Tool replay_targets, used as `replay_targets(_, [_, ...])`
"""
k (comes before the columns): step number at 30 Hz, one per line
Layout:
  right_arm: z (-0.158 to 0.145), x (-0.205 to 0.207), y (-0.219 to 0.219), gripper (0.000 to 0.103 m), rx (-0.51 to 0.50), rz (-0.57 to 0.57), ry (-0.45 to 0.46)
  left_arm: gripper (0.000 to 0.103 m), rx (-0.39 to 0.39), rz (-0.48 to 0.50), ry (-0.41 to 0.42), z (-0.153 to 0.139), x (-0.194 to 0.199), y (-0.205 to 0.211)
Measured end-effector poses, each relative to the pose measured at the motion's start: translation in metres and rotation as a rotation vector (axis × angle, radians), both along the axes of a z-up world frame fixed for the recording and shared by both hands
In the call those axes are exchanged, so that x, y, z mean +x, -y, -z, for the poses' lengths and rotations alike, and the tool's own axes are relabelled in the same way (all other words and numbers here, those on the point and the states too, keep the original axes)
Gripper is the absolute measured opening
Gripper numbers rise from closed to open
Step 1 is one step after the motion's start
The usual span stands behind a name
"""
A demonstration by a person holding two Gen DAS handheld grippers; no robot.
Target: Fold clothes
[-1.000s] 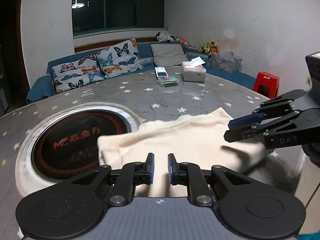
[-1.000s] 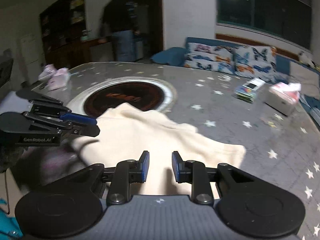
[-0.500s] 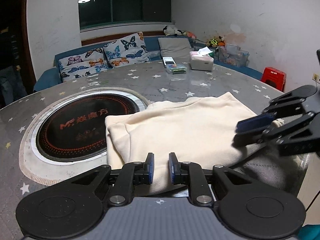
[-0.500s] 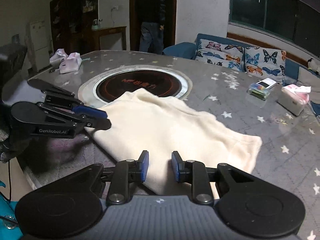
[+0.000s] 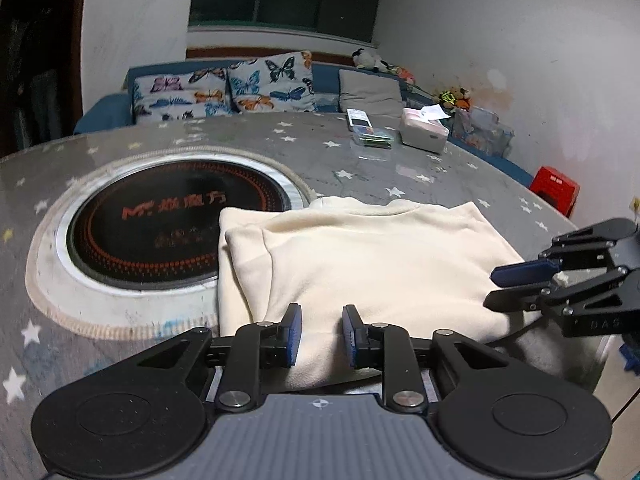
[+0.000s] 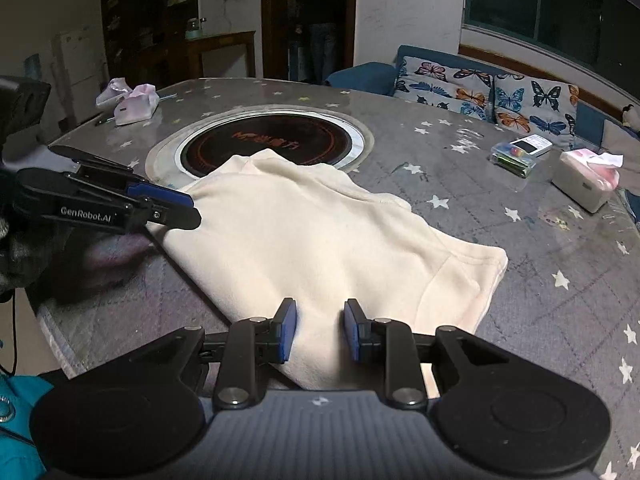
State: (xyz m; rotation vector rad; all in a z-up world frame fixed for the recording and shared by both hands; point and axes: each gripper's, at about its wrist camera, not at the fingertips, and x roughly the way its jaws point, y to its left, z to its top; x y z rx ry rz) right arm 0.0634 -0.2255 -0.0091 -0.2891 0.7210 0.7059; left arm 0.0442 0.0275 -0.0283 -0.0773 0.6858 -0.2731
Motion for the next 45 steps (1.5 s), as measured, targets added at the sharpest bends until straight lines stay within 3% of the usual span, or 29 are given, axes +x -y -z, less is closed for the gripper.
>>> replay_targets(12, [-0.006, -0.028, 0.023, 0.025, -0.055, -0.017, -0.034, 0.029, -0.119, 0.046, -0.077, -0.002, -0.031, 0.013])
replay_targets(17, [-0.015, -0.027, 0.03, 0.029, -0.025, 0.007, -0.052, 0.035, -0.088, 0.095, -0.065, -0.007, -0.035, 0.021])
replay_targets(28, [-0.016, 0.022, 0.025, 0.031, 0.079, 0.153, -0.045, 0.035, -0.033, 0.084, -0.03, -0.02, 0.002, 0.032])
replay_targets(38, [0.001, 0.046, 0.012, 0.032, 0.069, 0.225, -0.06, 0.032, -0.02, 0.033, -0.089, -0.006, 0.057, 0.042])
replay_targets(45, [-0.005, 0.041, 0.006, 0.039, 0.068, 0.223, -0.022, 0.032, -0.024, 0.009, -0.083, -0.008, 0.061, 0.042])
